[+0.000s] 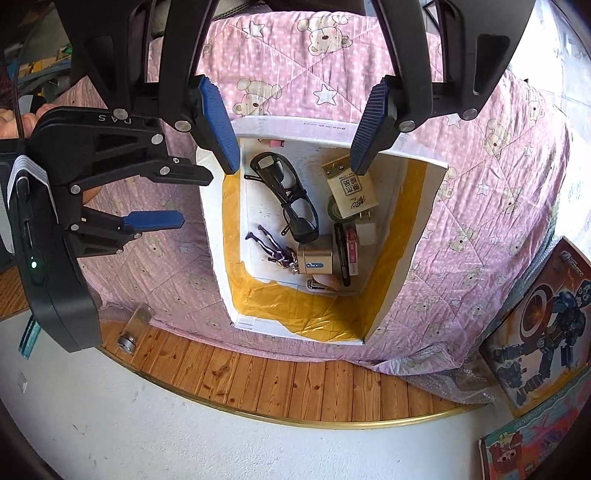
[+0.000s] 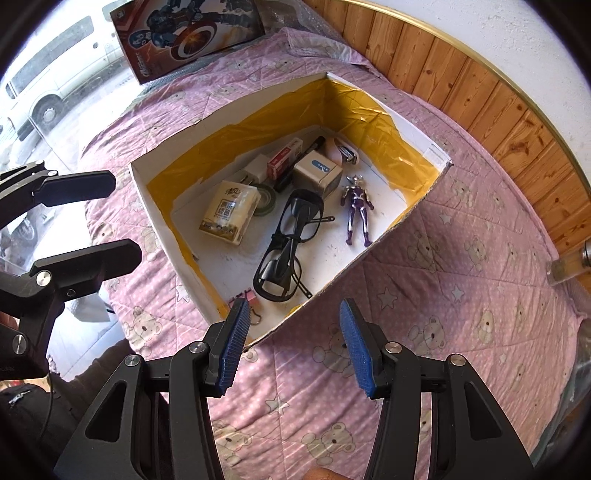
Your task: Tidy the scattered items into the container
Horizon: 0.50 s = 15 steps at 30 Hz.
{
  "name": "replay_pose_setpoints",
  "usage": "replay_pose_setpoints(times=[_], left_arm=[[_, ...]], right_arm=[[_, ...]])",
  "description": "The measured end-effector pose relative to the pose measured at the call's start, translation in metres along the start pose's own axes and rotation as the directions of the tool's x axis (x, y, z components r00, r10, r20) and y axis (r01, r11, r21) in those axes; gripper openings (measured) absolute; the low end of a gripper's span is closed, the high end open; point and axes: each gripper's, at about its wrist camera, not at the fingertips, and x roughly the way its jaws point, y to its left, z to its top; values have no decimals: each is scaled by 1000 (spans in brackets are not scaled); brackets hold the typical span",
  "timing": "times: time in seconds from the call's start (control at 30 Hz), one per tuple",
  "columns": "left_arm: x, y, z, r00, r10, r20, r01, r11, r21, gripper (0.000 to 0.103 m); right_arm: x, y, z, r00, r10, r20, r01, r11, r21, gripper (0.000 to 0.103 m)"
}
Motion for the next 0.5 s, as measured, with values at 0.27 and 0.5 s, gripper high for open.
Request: replay_pose_setpoints(times=[0.27,0.5], left_arm=[[-15,-7,-2,1000,6,28,-7,1000,18,64],[-21,-13,-6,999,8,34,-9,1000,26,64]], right_arm=[[-14,6,-13,999,34,29,-35,999,41,54],[-29,17,-17,997,5,73,-6,1000,18,54]])
